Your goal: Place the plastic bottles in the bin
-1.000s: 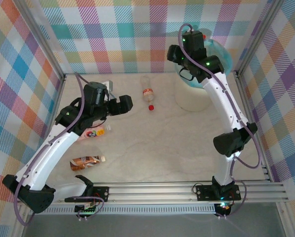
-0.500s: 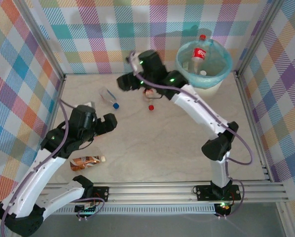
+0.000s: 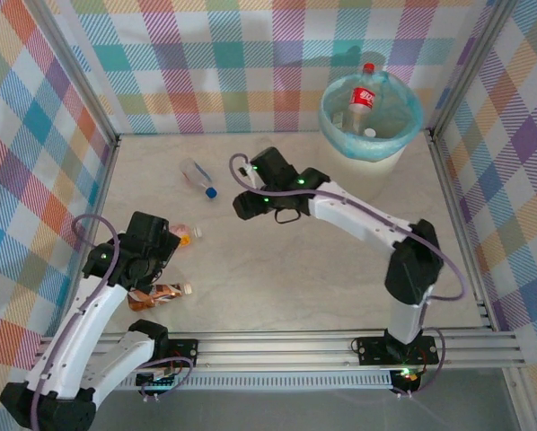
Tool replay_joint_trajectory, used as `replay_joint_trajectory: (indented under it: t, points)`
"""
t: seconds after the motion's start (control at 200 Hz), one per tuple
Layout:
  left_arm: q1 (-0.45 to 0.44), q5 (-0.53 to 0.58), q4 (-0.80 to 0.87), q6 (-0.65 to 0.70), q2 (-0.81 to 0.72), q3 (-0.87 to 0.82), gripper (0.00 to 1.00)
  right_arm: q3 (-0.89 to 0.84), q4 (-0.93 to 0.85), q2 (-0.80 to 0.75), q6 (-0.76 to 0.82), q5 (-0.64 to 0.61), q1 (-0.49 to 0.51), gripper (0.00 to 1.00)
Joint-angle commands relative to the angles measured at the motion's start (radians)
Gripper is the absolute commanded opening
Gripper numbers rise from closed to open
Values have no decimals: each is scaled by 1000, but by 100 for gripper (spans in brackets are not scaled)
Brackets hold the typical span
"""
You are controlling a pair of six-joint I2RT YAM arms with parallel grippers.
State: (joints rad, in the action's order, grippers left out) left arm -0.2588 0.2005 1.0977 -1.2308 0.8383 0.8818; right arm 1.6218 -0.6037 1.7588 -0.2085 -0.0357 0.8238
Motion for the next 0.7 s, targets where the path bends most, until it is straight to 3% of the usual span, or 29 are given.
replay_joint_trajectory:
  t: [0.0,0.245,0.43,0.695]
  points:
    - [53,-125,-70,-121,33,-64,100,-93,93,-134,-16,-32,-16,69]
    - [103,-179,-108,-185,138,-139,100,-276,128,-252,-25,-6,-62,69]
    - [192,-204,-142,-139,210,-172,100,-331,137,-276,-22,30,-79,69]
    - [210,-216,-212,-147,290,-209,99,-362,136,-269,-15,96,-105,68]
